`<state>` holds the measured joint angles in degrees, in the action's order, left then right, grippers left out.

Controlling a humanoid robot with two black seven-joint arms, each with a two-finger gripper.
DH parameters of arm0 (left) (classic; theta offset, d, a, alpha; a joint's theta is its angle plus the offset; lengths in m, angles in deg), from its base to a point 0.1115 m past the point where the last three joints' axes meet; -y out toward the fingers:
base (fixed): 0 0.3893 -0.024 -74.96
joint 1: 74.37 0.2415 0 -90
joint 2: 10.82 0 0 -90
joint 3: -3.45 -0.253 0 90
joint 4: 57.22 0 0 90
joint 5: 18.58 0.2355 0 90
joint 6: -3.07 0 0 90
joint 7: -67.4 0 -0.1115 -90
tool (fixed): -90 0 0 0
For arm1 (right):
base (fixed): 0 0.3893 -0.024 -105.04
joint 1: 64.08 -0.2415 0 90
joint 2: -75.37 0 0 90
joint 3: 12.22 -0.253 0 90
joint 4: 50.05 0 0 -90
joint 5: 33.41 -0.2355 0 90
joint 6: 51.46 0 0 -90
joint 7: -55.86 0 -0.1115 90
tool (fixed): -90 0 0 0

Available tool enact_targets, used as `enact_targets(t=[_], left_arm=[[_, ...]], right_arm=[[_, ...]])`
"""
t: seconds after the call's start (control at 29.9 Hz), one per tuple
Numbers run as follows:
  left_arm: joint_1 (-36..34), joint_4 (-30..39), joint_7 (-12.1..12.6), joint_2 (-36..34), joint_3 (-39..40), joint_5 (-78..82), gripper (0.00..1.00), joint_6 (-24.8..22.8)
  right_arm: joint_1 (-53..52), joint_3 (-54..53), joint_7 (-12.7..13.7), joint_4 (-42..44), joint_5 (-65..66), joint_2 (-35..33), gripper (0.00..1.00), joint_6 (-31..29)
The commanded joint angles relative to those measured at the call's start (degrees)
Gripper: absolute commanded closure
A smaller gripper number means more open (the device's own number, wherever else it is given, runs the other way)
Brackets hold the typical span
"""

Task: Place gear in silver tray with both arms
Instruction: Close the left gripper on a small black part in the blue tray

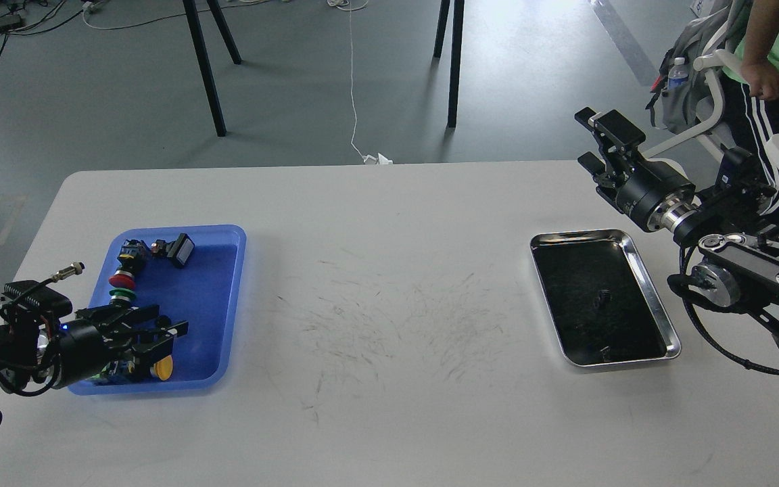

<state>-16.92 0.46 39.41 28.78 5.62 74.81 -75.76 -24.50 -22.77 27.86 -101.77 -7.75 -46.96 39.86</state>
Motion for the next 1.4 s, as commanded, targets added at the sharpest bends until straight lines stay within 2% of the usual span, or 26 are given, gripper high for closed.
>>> enact_targets(t=[0.0, 0.57, 0.74, 1.2, 1.37], left_arm=[[-0.06, -0.02, 0.0, -0.57, -0.07, 0.04, 0.44, 0.26], [-0.15, 0.77, 0.0, -0.75, -0.07, 0.83, 0.44, 0.26], [-0.06, 0.68, 0.0, -0.66, -0.07, 1.27, 0.47, 0.35], [0.03, -0.11, 0.0, -0.57, -0.15, 1.44, 0.65, 0.61], [0.2, -0.2, 0.0, -0.48, -0.07, 2.5, 0.66, 1.05]], right_arm=[[-0.03, 0.1, 0.0, 0.04, 0.0, -0.01, 0.07, 0.0], [-0.29, 0.19, 0.0, 0.04, 0.09, -0.01, 0.07, 0.0], [-0.29, 0.27, 0.0, 0.04, 0.09, -0.01, 0.07, 0.0], [-0.56, 0.27, 0.0, -0.05, 0.18, -0.01, 0.06, 0.0], [-0.56, 0.27, 0.0, 0.04, 0.26, -0.01, 0.06, 0.0]])
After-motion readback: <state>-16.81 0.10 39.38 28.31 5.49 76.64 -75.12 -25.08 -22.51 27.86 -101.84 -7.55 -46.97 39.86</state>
